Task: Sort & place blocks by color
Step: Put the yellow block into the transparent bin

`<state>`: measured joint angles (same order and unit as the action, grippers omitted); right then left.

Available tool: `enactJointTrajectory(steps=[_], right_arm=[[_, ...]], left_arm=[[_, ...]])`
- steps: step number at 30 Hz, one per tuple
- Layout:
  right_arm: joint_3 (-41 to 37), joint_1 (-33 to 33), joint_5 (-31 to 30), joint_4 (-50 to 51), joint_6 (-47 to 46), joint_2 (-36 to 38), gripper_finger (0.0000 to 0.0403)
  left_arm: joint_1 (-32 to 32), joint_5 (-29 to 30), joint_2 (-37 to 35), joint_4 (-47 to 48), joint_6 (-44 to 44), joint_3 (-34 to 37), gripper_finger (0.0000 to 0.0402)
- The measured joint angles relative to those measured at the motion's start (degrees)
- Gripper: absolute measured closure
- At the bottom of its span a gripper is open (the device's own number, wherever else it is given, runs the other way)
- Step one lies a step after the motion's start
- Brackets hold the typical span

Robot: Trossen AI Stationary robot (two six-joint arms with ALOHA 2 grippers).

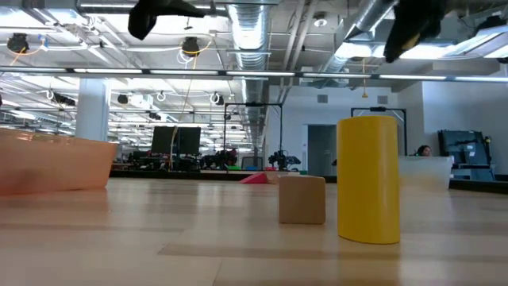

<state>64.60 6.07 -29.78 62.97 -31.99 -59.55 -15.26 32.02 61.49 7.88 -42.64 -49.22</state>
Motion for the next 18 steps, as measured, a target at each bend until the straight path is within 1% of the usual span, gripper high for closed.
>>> enactJointTrajectory(steps=[1,3,9,12,14,17,18], right_arm=[[-0.4,-2.5,-0.1,0.0,-0.7,0.0,0.0271],[-0.7,-8.1,-0.3,-0.1,-1.0,-0.4,0.0271],[-1.0,-26.5,-0.3,0.3,-0.6,-2.5,0.0275],[-1.9,-35.3,-0.1,0.1,2.7,-4.0,0.0274],[-3.5,-40.8,1.9,-1.9,6.9,-5.3,0.0271],[-6.0,-47.6,8.6,-7.2,12.0,-8.0,0.0273],[-6.6,-49.4,9.8,-8.8,12.8,-9.0,0.0275]], left_arm=[[-0.5,1.4,0.0,0.0,0.0,0.0,0.0253],[-0.9,2.3,0.0,1.0,0.0,0.0,0.0258],[-0.9,1.8,0.1,4.9,-1.6,0.0,0.0264],[-1.0,1.4,0.1,5.2,-2.4,0.0,0.0265],[-1.0,1.3,0.1,5.2,-2.5,0.0,0.0265],[-1.0,1.4,0.1,5.3,-2.6,0.0,0.0265],[-1.0,1.4,0.1,5.3,-2.6,0.0,0.0265]])
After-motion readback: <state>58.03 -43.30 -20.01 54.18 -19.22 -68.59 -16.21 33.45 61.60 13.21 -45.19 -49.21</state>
